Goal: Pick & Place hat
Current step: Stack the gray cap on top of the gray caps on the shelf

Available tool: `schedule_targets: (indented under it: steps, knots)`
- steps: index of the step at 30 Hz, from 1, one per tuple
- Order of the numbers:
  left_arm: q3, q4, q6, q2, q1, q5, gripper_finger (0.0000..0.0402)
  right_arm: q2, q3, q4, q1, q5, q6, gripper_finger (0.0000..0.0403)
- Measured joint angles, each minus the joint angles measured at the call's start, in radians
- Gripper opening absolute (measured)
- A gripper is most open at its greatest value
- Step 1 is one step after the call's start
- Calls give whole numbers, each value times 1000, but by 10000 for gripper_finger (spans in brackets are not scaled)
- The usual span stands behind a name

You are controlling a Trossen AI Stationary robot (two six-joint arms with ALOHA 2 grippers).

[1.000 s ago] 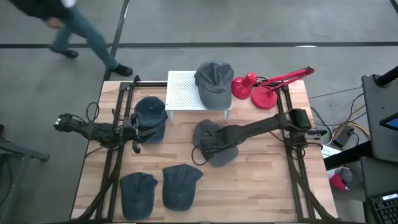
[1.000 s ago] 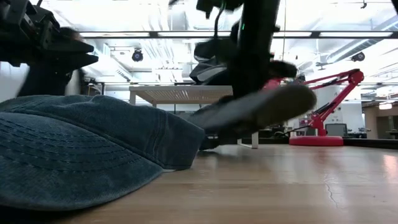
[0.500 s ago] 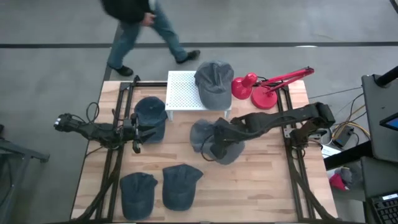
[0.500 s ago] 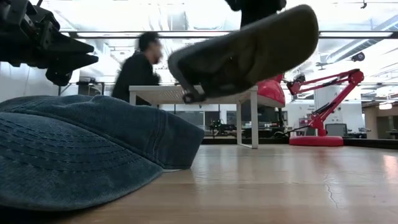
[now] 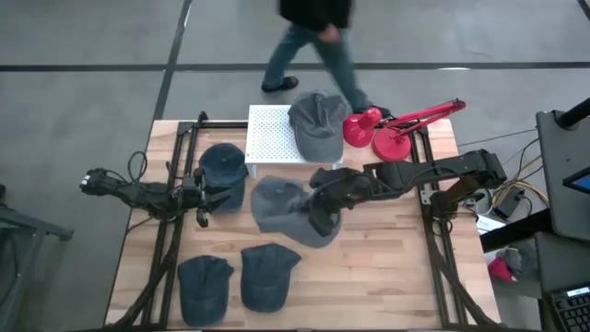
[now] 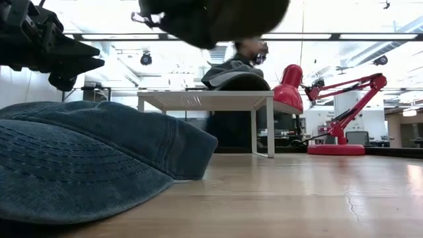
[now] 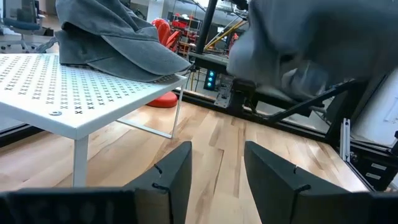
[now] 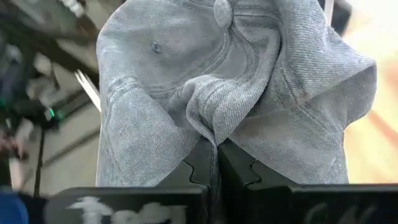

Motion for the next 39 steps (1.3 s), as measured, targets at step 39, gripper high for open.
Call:
schedule_targets:
  steps: [39]
  knots:
    - [0, 0, 0, 0, 0, 0, 149, -10, 127, -156, -175, 984, 120, 8]
